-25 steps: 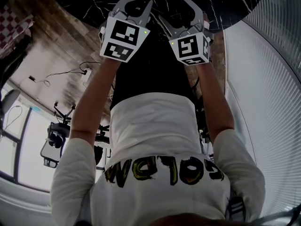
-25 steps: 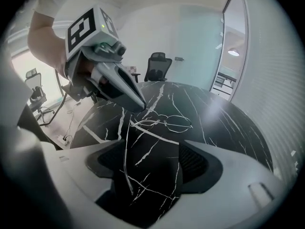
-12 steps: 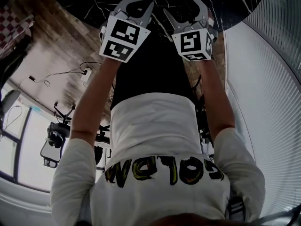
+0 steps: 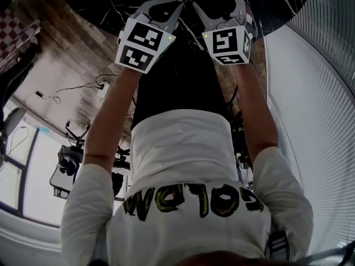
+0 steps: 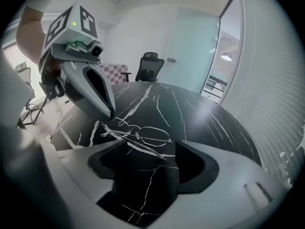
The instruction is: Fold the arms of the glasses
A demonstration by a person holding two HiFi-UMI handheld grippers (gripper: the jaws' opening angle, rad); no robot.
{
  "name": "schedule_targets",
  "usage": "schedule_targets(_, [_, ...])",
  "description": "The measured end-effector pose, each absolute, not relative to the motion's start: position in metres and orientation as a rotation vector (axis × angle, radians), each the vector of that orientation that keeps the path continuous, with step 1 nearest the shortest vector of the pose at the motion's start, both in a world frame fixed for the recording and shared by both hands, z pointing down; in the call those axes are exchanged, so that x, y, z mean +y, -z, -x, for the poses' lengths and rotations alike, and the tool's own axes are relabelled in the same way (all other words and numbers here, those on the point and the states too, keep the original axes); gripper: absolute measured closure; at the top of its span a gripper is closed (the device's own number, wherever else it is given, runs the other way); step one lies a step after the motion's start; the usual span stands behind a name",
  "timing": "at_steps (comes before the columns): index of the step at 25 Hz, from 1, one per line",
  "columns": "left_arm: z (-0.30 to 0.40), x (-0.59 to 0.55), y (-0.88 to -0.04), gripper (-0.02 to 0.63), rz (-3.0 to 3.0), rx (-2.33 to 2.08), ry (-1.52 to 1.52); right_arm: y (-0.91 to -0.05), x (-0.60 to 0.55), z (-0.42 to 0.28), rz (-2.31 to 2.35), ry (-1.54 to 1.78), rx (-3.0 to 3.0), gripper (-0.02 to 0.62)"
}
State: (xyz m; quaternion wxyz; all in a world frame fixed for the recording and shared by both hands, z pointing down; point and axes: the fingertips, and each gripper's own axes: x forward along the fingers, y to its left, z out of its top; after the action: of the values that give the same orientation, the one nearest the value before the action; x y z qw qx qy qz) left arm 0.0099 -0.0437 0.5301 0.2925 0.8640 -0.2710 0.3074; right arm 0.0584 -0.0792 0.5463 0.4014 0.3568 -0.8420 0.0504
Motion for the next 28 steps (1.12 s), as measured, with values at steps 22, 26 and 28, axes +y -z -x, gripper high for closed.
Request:
schedule_targets(22, [-0.053, -0.001, -0.513, 0.565, -2.431, -0.57, -0.884, -0.525, -0.039, -0.109, -1.044, -0.315, -2.13, 0.296])
schedule_targets(26, [-0.04, -0.008, -0.489, 0.565, -2.432, -0.637, -0.838, -0.49, -0.041, -0.106, -1.076, -0.311, -2.173, 0.31])
schedule_targets(28, [-0.033, -0.01, -0.474, 0.565, -2.419, -0.668, -0.779, -0.473, -0.041, -0.101, -1.093, -0.325, -2.202, 0.319])
